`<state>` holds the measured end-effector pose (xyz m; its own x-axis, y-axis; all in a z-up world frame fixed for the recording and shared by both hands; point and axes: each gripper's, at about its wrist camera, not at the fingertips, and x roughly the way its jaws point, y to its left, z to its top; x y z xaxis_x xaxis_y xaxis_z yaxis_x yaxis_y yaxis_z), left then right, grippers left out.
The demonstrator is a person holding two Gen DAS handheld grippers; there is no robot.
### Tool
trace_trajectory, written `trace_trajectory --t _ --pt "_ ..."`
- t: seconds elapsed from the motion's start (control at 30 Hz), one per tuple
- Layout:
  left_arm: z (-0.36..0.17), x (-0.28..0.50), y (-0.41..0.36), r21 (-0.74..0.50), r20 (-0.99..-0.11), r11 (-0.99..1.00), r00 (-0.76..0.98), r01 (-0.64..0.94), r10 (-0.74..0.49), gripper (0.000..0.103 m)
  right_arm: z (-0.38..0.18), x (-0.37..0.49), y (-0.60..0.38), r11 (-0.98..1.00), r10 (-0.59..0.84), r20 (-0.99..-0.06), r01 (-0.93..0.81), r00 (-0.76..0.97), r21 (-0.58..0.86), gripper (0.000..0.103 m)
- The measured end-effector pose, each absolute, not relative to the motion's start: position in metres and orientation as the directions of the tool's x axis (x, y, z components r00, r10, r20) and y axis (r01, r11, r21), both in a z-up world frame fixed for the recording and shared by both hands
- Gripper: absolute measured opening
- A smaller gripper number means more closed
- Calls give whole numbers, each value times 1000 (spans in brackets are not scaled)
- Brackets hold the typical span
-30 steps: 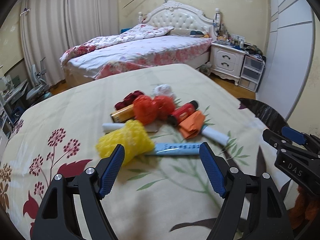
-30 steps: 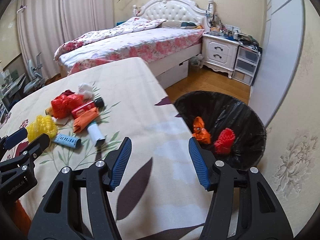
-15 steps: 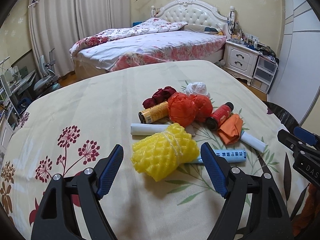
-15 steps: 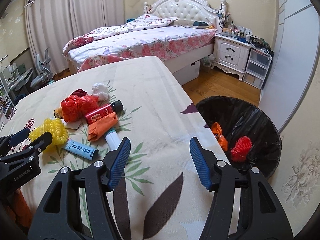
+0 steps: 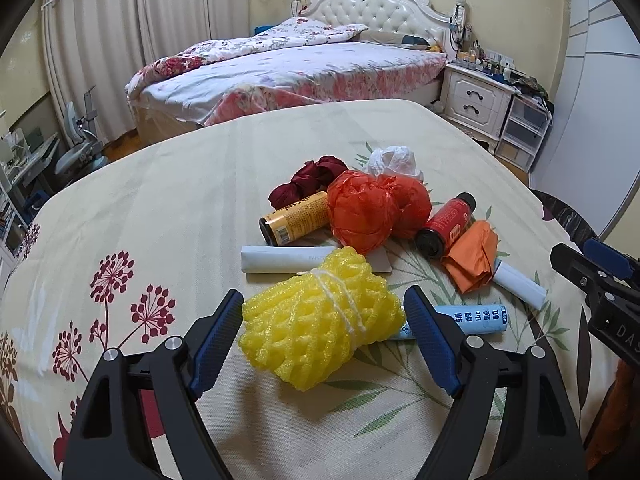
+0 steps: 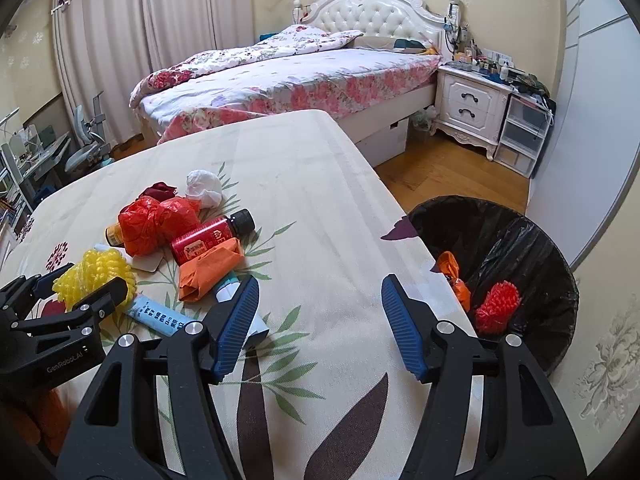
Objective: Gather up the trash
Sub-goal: 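Move both tools back over the remaining trash on the table, then grasp the yellow foam net with the left gripper while the right grasps the orange wrapper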
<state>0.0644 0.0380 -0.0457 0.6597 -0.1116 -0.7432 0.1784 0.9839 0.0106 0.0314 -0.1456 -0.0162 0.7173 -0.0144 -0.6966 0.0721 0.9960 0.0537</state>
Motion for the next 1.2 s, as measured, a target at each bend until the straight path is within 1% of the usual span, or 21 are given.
trace_trajectory --t 0.1,0.37,0.47,0.53,0.87,1.13,1.2 --pt "-46 64 38 7 -743 984 660 180 -116 69 -16 34 -144 996 -11 -698 68 716 54 62" --pt "-37 52 48 20 -711 987 697 158 -97 69 -15 39 -131 998 9 -700 32 714 46 62" --pt "-33 48 60 19 -702 991 707 132 -81 69 -16 42 -122 999 26 -707 5 706 41 67" --pt "-30 46 70 19 -699 994 713 107 -63 69 -18 44 -114 999 35 -711 -16 703 33 68" --pt "-30 46 123 8 -705 1000 709 -20 20 69 -28 62 -85 997 47 -744 -78 666 -7 68" --pt "-34 48 136 -18 -711 999 703 -41 16 69 -33 74 -76 995 32 -763 -92 645 -36 68" --pt "-35 47 137 -23 -712 999 702 -40 11 69 -34 74 -75 995 33 -769 -97 638 -38 65"
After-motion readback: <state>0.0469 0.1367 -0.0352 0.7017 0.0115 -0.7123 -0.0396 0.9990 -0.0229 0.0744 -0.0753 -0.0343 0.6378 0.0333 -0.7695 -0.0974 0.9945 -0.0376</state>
